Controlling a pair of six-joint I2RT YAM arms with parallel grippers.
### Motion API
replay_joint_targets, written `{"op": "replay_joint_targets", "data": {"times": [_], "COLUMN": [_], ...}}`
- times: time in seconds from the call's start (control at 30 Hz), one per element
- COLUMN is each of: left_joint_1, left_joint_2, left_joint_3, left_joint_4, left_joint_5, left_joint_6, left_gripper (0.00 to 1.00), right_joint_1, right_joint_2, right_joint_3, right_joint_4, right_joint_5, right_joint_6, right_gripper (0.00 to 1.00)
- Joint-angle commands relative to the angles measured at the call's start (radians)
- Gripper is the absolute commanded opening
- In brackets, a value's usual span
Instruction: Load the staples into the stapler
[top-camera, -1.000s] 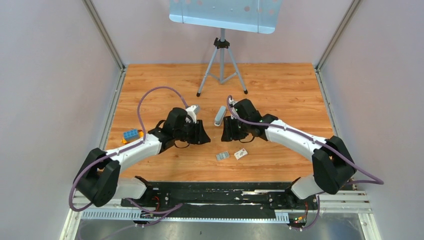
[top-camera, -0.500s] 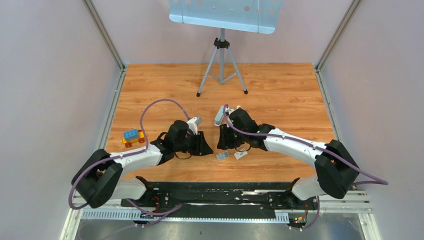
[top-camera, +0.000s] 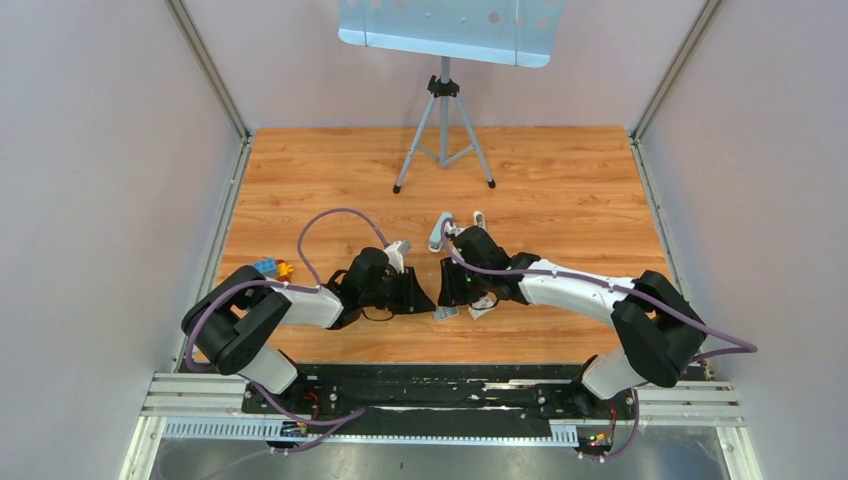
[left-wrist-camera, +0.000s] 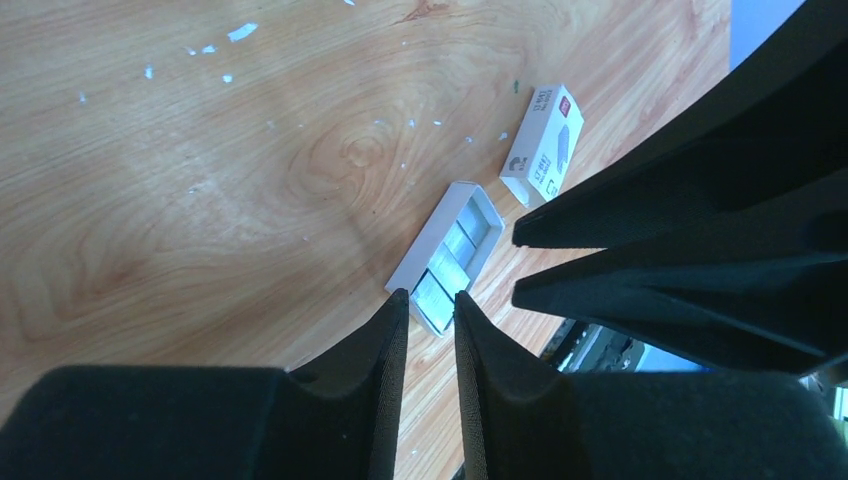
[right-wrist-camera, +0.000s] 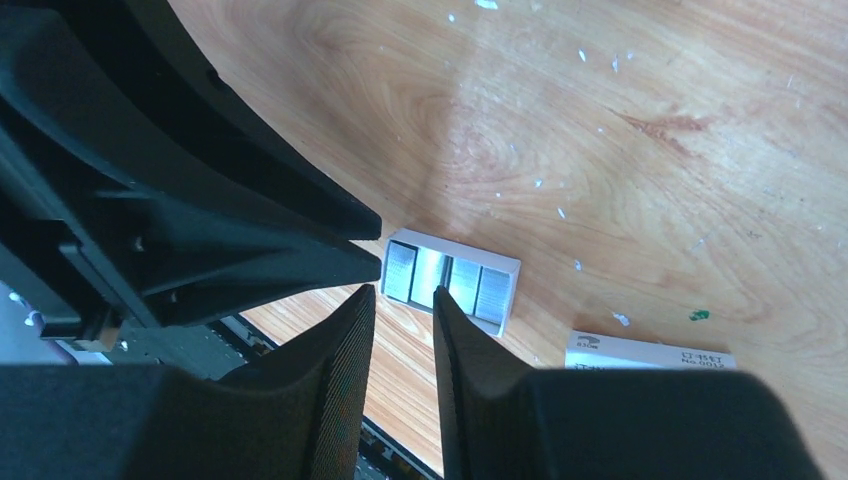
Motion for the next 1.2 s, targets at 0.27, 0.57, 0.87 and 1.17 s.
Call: {"op": "replay_joint_targets", "data": {"times": [0.27,0.57,0.87,1.17], "left_joint_1": [-0.019,-0.027,-0.035,-0.053], "left_joint_2": [0.047,0.058,0.041,0.067], "left_joint_3": [-0.004,0.005,0.025,0.029], "left_joint_4": [0.073,0.047,-0.016,0.009], "left_joint_5": [-0.025,-0.031,-0.054,-0.056], "left_joint_6": [-0.011,-0.006,0.011,-0.006], "left_gripper": [0.2,0.18,0.24,0.26], "right_joint_1": [0.023,0.025,0.029,0.03], "right_joint_2": [0.035,0.053,0.068,0.093], "right_joint_3": [-0.049,-0.053,-0.052,-0.057], "right_joint_4": [0.047,0.055,0.046,0.057], "right_joint_5": [0.015,0.017,0.033,0.029], "right_joint_6": [0.02,0.018,0.003,-0.003], "right_gripper": [0.28,0.28,0.27,0.27]}}
